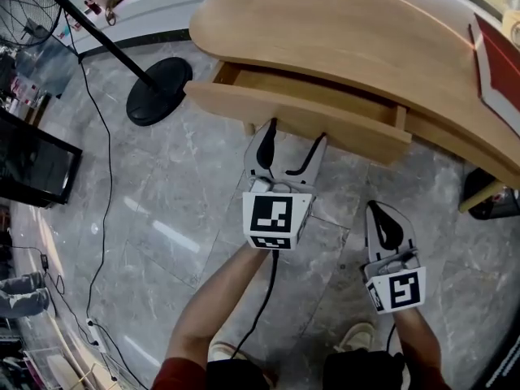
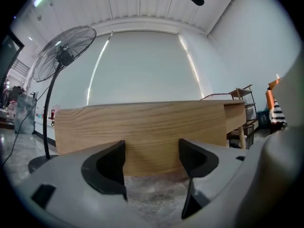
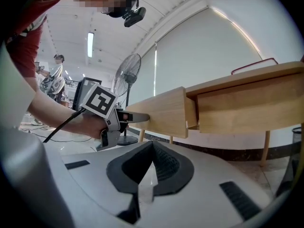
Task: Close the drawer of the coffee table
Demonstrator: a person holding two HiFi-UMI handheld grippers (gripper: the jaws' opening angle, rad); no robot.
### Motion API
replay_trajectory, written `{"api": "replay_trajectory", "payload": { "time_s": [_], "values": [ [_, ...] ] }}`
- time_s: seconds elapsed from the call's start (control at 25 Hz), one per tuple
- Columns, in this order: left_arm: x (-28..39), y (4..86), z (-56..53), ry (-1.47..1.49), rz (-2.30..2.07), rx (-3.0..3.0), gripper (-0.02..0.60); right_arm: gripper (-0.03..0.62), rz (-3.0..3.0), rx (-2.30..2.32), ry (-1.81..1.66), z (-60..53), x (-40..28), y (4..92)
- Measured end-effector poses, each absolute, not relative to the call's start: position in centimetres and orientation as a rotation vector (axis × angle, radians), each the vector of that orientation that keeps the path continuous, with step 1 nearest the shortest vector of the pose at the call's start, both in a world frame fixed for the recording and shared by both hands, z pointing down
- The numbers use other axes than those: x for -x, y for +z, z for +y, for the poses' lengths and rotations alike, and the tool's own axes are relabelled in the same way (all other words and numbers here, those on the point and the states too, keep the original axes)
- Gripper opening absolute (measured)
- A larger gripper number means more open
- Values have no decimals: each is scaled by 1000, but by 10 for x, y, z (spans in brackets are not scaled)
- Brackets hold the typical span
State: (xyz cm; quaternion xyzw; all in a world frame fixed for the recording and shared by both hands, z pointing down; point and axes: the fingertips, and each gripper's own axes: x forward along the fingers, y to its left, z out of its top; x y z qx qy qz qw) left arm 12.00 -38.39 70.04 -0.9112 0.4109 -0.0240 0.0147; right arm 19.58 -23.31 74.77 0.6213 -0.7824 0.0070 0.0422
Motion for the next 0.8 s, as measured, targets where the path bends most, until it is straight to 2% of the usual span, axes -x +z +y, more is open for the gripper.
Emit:
{"api": "replay_trajectory", "payload": {
  "time_s": [0.8],
  "values": [
    [-164,705,-439,-83,1270,2836,339,-3,-2307,-1978,44,-265,-248,749]
  ]
}}
